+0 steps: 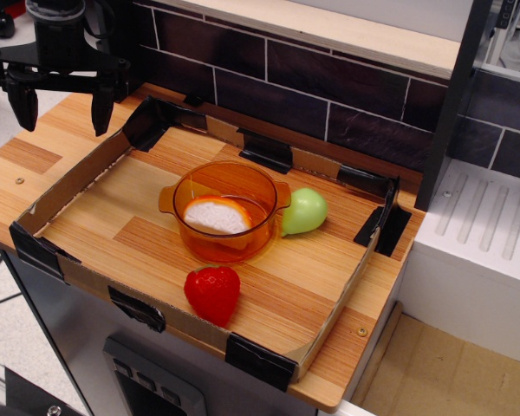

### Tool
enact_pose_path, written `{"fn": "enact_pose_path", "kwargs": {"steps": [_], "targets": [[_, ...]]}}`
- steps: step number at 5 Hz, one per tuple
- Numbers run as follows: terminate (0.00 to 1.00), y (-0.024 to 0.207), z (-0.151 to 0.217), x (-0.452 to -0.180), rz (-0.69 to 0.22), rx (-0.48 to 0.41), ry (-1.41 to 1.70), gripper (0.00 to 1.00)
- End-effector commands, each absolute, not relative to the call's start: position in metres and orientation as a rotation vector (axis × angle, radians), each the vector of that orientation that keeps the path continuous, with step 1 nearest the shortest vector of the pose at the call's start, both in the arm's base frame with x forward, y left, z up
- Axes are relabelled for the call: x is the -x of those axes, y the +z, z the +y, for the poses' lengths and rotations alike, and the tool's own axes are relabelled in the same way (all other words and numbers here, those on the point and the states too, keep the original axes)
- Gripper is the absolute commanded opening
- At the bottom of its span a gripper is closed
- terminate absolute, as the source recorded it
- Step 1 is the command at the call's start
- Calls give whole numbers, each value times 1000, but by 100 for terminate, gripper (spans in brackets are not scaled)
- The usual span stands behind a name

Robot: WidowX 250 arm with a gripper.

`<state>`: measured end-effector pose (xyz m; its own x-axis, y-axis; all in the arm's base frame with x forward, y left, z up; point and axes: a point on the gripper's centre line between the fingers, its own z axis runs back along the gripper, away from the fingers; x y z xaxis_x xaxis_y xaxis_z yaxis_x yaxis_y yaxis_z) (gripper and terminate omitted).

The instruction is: Take sushi out of pot

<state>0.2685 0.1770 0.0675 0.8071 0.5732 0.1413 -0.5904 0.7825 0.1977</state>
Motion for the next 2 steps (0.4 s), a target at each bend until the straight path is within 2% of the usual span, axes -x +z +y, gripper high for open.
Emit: {"fn": "enact_pose_path", "kwargs": {"steps": [1, 2], "targets": [[0, 67, 177, -269, -75, -238, 629, 100], [0, 85, 171, -274, -137, -217, 438, 100]]}}
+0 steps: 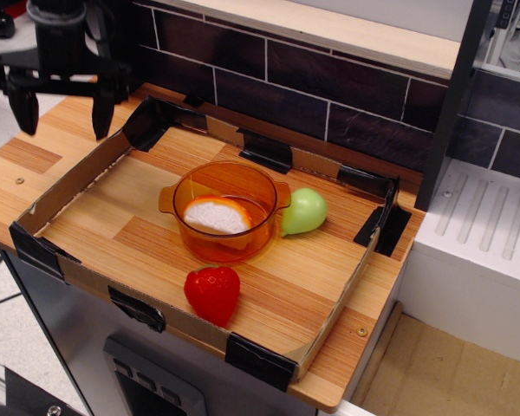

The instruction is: Take sushi out of pot

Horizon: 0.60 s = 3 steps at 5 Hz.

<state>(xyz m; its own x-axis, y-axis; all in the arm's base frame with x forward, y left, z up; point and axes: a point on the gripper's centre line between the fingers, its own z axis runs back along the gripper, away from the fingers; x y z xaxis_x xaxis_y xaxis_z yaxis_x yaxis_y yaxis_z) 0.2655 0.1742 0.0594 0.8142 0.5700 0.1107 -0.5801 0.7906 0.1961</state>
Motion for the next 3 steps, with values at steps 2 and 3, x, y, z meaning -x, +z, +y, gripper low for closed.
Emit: {"fn": "enact_pose_path", "kwargs": {"steps": [2, 3], "targets": [[0, 121, 157, -285, -285, -156, 68, 100], [0, 127, 128, -293, -317, -302, -207, 100]]}}
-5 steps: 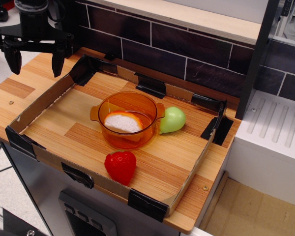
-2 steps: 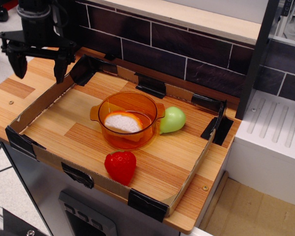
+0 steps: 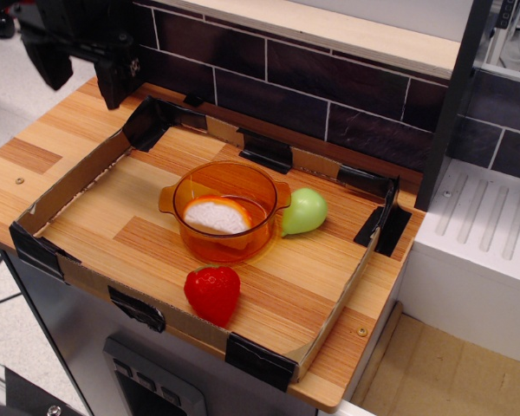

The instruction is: Take sushi out of pot

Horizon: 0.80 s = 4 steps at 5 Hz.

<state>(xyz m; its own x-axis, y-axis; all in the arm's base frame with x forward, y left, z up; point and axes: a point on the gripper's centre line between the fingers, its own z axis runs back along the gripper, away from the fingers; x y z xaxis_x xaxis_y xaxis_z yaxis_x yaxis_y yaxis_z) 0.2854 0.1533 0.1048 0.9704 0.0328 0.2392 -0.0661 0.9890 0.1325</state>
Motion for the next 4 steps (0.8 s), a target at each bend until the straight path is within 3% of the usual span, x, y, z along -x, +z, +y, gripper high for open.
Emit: {"fn": "enact_pose_path", "kwargs": {"steps": [1, 2, 3, 4], "targets": [[0, 122, 103, -298, -252, -246, -465, 100], [0, 108, 77, -292, -221, -251, -726, 100], [0, 99, 64, -289, -185, -171, -977, 100], [0, 88, 54, -283, -197, -154, -1127, 100]]}}
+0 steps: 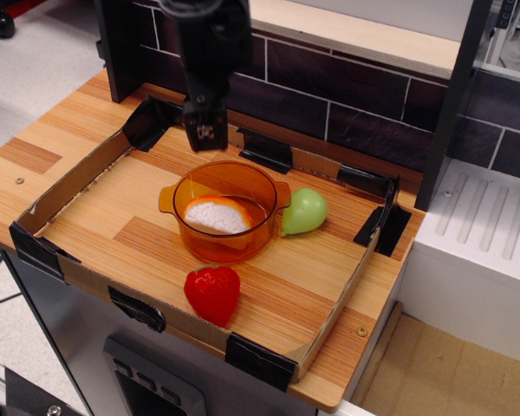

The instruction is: Take sushi out of pot

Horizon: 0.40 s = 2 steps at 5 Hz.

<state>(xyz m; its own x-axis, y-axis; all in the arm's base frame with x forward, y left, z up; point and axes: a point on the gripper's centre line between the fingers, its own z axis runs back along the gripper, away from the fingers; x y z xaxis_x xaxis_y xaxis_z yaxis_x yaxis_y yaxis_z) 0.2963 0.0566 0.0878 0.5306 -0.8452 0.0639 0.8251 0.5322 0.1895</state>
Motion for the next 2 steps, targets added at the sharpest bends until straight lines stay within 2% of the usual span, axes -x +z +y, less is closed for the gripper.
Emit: {"fn": "enact_pose_path", "kwargs": {"steps": [1, 2], "targets": [[0, 75, 45, -279, -188, -141, -1245, 100], [0, 66, 41, -275, -154, -109, -1290, 100]]}}
